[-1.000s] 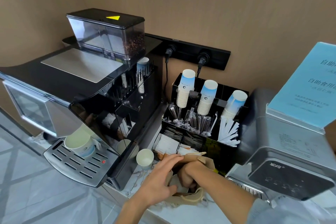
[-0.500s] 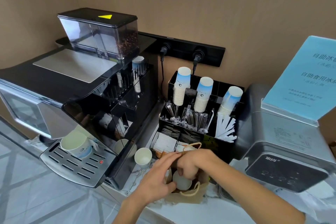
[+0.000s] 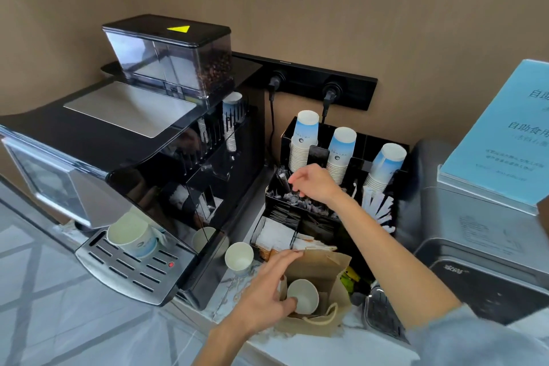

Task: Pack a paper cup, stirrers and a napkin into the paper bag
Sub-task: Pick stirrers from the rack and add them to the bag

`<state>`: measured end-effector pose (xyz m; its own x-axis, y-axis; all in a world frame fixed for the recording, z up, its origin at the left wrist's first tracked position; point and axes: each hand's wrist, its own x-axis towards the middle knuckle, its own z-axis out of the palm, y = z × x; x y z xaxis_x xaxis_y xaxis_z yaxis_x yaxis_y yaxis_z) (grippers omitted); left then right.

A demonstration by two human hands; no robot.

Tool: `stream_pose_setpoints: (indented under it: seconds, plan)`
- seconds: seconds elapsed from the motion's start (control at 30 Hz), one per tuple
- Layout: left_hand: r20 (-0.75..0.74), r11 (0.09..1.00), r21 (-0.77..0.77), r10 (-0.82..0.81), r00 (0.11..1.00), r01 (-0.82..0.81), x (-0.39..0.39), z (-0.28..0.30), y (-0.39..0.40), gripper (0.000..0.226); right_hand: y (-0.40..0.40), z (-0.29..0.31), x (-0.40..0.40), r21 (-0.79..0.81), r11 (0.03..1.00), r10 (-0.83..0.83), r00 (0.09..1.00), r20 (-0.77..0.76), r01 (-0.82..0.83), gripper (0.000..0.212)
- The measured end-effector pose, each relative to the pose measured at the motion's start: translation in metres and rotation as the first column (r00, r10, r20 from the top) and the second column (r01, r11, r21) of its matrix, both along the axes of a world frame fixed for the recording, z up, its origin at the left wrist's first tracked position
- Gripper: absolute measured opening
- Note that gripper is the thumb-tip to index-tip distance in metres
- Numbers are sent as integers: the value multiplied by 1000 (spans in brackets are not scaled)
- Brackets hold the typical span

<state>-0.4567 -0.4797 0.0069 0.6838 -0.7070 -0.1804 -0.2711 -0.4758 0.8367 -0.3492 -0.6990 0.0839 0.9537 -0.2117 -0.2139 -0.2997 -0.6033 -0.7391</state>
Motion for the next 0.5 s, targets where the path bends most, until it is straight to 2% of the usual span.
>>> stream_pose_setpoints:
  seconds: [0.1,0.2,0.37,0.5]
  plan:
    - [-7,1000,-2,7,1000,-7,0,1,-1,81,-1,-26,25,-56,997,-57,998,33,59,21]
    - [-15,1000,6,15,1000,-15,-1,1,-2,82,-3,-41,43,-150,986,-66,996,53,73,28]
    - [-23,1000,11,3,1000,-2,-3,2,-5,81,-5,-63,69,-235,972,-22,999,-28,15,39]
    - [-30,1000,3,5,1000,-5,-1,1,-5,82,3,-73,77,-271,962,10,1000,-14,-13,29]
